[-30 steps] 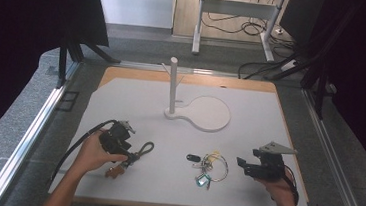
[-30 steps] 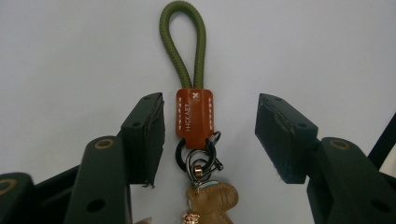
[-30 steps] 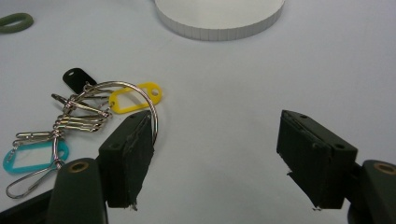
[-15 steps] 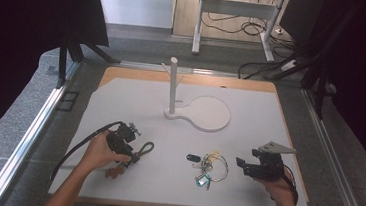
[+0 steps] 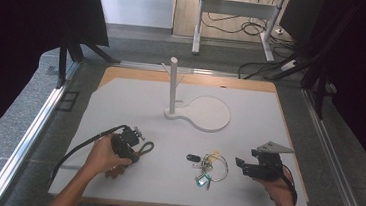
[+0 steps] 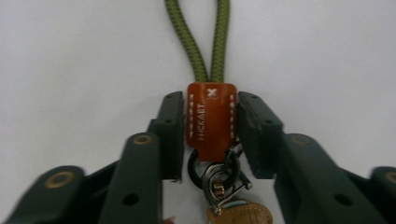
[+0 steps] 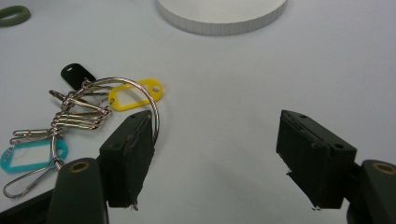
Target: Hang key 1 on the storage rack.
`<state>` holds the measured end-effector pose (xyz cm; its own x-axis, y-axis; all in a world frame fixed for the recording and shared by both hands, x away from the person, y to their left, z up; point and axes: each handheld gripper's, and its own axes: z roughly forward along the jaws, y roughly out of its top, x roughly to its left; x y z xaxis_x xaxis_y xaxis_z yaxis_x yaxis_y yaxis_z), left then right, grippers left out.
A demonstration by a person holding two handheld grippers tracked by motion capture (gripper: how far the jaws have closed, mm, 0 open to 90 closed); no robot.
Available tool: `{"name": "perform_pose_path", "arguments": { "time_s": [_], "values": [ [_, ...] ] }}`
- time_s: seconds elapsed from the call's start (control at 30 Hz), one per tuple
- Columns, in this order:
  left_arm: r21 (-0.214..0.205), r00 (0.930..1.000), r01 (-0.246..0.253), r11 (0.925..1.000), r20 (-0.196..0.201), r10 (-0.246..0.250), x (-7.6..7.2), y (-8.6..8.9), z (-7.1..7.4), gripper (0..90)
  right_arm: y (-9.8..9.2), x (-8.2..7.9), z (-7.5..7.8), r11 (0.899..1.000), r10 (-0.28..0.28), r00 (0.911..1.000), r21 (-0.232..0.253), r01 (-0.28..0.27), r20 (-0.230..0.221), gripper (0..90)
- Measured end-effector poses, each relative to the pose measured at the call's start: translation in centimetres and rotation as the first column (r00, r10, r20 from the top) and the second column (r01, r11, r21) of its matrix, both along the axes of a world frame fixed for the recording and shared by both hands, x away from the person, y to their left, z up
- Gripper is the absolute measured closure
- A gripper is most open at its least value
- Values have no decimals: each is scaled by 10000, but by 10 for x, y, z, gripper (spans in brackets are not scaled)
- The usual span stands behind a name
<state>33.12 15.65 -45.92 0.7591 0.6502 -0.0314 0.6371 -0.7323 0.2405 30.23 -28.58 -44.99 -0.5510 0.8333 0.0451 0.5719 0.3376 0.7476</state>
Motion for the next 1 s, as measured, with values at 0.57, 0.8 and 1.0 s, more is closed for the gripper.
{"name": "perform_pose_path", "arguments": {
  "time_s": [0.57,0.8,1.0],
  "values": [
    [-1856,9997,-131,9825,192,170,5,22,27,668,-4,0,-2,9998,-139,9999,107,140,-56,283],
    [-2419,9981,-205,9701,509,338,2,36,45,667,-5,-1,0,9996,-198,9998,180,198,-32,285],
    [-2910,9937,-280,9563,958,582,5,43,63,667,-8,-1,-2,9995,-249,9997,180,249,-52,287]
  ]
}}
